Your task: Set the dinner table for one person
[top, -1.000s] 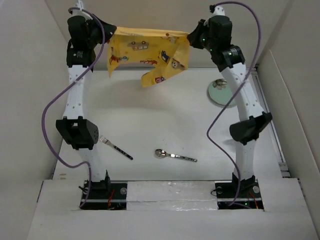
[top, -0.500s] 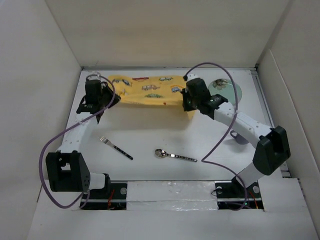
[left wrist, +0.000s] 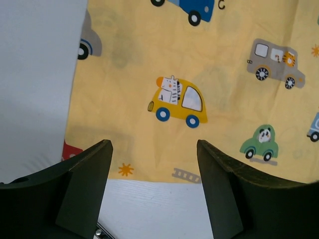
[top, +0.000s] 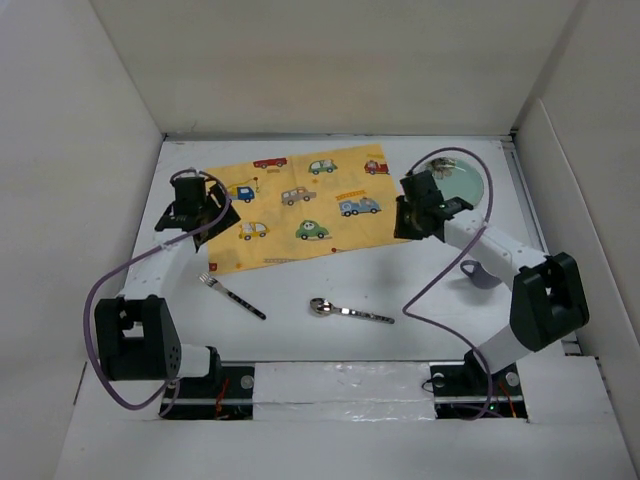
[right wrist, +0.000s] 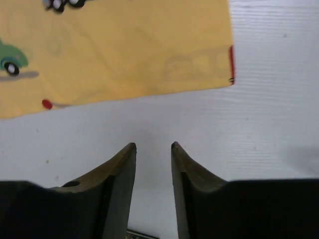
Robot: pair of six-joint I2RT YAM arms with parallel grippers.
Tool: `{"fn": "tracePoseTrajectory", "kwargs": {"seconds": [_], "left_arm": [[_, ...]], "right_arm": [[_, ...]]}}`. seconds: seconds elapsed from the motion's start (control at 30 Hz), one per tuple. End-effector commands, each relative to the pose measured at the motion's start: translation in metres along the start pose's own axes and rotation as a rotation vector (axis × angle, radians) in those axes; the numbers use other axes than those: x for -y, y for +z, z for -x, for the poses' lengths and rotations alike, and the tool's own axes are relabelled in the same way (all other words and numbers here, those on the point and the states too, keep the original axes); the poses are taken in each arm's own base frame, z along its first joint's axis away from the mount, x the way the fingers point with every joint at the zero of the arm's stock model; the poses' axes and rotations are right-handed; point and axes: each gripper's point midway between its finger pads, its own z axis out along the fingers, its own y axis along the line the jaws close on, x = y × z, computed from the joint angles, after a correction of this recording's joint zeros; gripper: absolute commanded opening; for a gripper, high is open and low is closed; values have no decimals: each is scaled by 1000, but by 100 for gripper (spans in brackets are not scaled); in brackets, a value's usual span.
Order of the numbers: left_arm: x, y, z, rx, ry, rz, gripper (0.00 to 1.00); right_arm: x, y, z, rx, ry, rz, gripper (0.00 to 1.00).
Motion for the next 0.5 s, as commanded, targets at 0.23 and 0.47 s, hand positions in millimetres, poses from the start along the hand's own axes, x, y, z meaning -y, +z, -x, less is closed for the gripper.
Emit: {"fn": "tracePoseTrajectory", "kwargs": {"seconds": [0.23,0.47], "left_arm": [[-21,34,9,-42,17,104,68],[14,35,2,-71,31,-38,61]], "right_arm": [[43,67,19,-45,318,-77,57],[46,91,16,-112,358,-95,47]]}}
